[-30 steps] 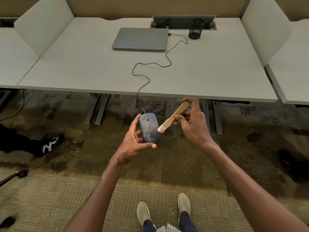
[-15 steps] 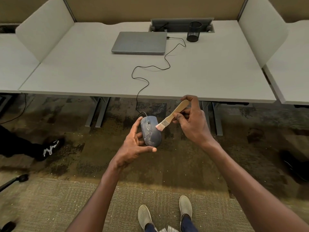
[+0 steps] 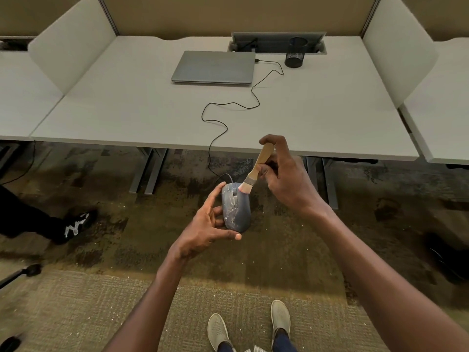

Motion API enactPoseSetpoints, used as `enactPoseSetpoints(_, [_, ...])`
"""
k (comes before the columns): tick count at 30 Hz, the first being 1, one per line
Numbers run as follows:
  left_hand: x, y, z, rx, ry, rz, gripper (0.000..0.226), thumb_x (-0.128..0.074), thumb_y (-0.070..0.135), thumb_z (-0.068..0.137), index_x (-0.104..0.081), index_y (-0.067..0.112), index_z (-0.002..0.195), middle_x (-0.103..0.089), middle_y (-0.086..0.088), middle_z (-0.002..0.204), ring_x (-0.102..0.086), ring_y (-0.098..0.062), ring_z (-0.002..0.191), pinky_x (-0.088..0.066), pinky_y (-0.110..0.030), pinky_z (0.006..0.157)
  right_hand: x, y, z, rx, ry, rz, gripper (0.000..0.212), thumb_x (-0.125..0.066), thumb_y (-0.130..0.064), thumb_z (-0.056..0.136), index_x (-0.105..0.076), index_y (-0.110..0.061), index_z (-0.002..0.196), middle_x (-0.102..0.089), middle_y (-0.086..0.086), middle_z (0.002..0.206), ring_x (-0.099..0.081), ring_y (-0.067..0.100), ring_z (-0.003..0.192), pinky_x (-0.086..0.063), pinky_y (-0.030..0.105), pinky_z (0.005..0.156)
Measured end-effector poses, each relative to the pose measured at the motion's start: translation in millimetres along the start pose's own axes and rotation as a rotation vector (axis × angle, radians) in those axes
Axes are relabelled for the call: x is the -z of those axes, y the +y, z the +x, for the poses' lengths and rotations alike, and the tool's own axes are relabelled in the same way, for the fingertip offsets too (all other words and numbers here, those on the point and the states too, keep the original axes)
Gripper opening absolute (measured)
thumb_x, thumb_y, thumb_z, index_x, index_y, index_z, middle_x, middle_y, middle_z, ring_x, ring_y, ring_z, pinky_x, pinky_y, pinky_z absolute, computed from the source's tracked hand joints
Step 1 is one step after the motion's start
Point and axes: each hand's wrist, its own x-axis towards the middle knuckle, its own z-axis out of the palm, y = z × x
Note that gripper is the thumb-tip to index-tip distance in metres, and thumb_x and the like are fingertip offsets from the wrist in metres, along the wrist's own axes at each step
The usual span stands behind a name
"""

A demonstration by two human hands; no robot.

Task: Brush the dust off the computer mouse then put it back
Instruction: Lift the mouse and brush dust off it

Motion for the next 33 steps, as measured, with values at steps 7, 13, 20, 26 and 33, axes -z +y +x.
enactPoseSetpoints(7, [-1.3,0.4,-2.1,0.009,-0.014,0.015,0.128,-0.085,-0.017,0.064,-0.023,0.056,0.148,-0.057,-0.010,0.142,-0.067,-0.028,0.122,-0.061,-0.042,0.087,0.6,-5.4,10.2,0.044,0.015,-0.032,0.057,-0.062,-0.005,0.098,-0.029,-0.025,0.141,-0.065,0.007,0.080,-0.065,0.013,0.065,-0.058,0.027,0.061])
enactPoseSetpoints(13, [-0.2,3.9,-1.7,0.024,-0.032,0.062,0.129,-0.087,-0.014,0.064,-0.021,0.055,0.152,-0.060,-0.010,0.140,-0.067,-0.027,0.121,-0.061,-0.043,0.088,-5.1,-12.3,17.3,0.057,-0.079,-0.078,0.057,-0.062,-0.004,0.098,-0.033,-0.020,0.144,-0.065,0.003,0.075,-0.064,0.005,0.061,-0.056,0.025,0.057])
enactPoseSetpoints(20, [-2.8,5.5,-3.1,0.013,-0.043,0.060,0.129,-0.086,-0.015,0.065,-0.021,0.058,0.148,-0.064,-0.007,0.138,-0.067,-0.028,0.121,-0.060,-0.046,0.091,-6.5,-10.8,18.1,0.051,0.055,-0.044,0.054,-0.061,-0.002,0.097,-0.035,-0.013,0.142,-0.057,-0.005,0.069,-0.056,-0.002,0.055,-0.045,0.013,0.051])
enactPoseSetpoints(26, [-1.5,3.6,-2.0,0.017,-0.052,0.053,0.125,-0.089,-0.012,0.063,-0.030,0.065,0.142,-0.066,-0.006,0.135,-0.068,-0.029,0.120,-0.061,-0.046,0.089,-5.3,-6.1,17.9,0.030,-0.052,-0.107,0.055,-0.062,-0.003,0.097,-0.035,-0.015,0.143,-0.060,0.001,0.074,-0.057,0.004,0.055,-0.048,0.012,0.054])
enactPoseSetpoints(33, [-2.1,4.1,-1.7,0.000,-0.043,0.049,0.125,-0.089,-0.010,0.062,-0.030,0.069,0.138,-0.059,-0.009,0.141,-0.066,-0.028,0.122,-0.060,-0.044,0.090,-2.3,-3.2,13.6,-0.007,0.063,-0.068,0.056,-0.060,-0.002,0.098,-0.032,-0.015,0.145,-0.057,-0.008,0.072,-0.060,-0.001,0.057,-0.047,0.010,0.053])
